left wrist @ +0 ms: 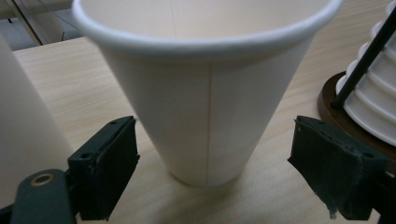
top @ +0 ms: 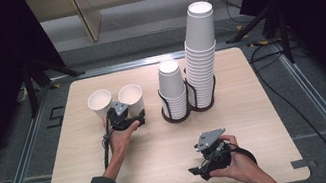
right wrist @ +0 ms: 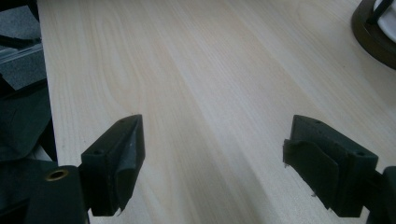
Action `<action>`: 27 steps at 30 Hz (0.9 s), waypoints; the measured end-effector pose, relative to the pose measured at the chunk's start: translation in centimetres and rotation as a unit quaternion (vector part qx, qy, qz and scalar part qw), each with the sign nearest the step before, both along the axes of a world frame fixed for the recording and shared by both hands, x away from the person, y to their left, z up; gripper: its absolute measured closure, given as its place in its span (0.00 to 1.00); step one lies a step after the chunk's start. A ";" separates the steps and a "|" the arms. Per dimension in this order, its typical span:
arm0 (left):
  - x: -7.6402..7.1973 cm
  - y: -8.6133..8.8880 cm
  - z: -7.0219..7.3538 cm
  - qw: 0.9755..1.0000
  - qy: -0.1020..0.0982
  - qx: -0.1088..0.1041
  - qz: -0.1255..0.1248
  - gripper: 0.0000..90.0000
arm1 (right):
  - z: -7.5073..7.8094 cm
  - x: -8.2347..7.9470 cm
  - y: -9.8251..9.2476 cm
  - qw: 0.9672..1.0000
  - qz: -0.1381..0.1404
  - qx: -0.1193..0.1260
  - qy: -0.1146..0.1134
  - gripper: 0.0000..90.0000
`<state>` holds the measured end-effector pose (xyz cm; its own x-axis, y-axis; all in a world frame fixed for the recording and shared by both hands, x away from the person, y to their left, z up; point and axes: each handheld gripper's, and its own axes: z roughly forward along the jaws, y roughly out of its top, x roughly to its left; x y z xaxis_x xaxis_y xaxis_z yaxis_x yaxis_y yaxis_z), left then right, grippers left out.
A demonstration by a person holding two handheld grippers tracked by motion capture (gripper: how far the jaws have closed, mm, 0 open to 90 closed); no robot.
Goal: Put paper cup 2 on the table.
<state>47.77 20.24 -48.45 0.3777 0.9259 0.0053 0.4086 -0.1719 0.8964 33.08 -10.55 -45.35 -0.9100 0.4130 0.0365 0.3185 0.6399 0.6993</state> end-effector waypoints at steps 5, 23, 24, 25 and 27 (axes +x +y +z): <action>-1.8 0.5 0.4 1.000 0.010 0.011 -0.016 0.16 | 0.1 0.0 -0.1 1.000 -0.006 0.004 0.006 0.22; -9.4 1.5 3.1 0.998 -0.011 -0.009 -0.059 0.16 | 0.3 0.1 -0.5 1.000 -0.023 0.005 0.008 0.22; -9.6 1.5 3.2 0.998 -0.009 -0.009 -0.061 0.16 | 0.2 0.3 -0.5 1.000 -0.015 0.004 -0.004 0.22; -9.8 1.6 3.2 0.998 -0.013 -0.010 -0.064 0.16 | 0.2 0.3 -0.5 1.000 -0.015 0.003 -0.003 0.22; -10.5 1.6 3.3 0.997 -0.012 -0.010 -0.069 0.16 | 0.2 0.3 -0.5 1.000 -0.014 0.003 -0.006 0.22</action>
<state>37.24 21.88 -45.13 0.5023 0.8647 -0.0017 0.3597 -0.2072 0.9097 33.40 -11.07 -45.13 -0.8981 0.4388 0.0285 0.3286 0.6266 0.7066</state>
